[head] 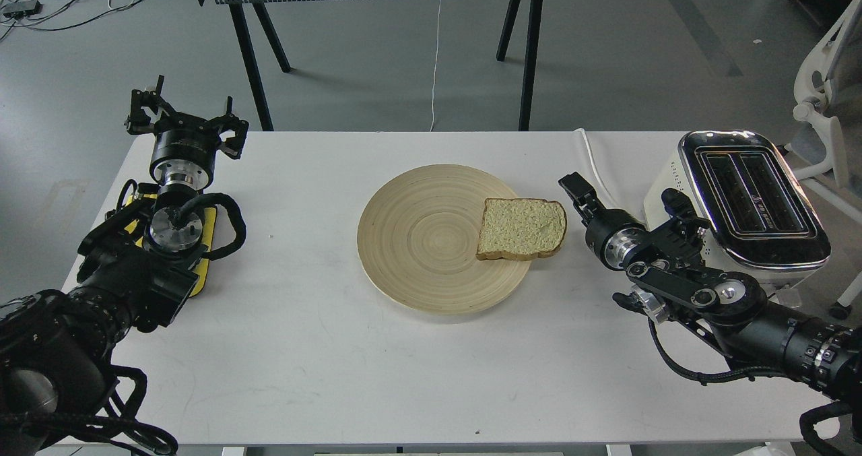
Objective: Put bread in toaster with right arm
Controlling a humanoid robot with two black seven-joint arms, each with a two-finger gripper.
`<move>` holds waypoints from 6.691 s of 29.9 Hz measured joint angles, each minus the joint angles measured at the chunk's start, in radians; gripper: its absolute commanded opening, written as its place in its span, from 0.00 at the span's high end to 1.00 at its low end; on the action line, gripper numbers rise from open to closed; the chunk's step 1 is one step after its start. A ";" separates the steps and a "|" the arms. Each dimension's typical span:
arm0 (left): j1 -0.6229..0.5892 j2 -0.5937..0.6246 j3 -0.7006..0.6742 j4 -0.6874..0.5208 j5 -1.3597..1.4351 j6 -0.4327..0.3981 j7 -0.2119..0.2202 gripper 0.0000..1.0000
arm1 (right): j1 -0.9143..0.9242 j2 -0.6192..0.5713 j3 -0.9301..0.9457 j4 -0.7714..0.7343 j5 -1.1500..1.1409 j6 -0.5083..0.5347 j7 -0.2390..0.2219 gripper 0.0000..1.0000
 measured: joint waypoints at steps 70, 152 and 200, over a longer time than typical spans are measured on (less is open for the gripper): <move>0.000 0.000 0.000 0.000 0.000 0.000 0.000 0.00 | 0.149 -0.756 0.212 0.613 -0.148 0.050 -0.075 0.96; 0.000 0.000 0.000 0.000 0.000 0.000 0.000 0.00 | 0.104 -0.836 -0.031 0.602 -0.391 0.185 -0.117 0.01; 0.000 0.000 0.000 0.000 0.000 0.000 0.000 0.00 | -0.065 0.056 0.672 -0.229 0.453 0.784 0.240 0.01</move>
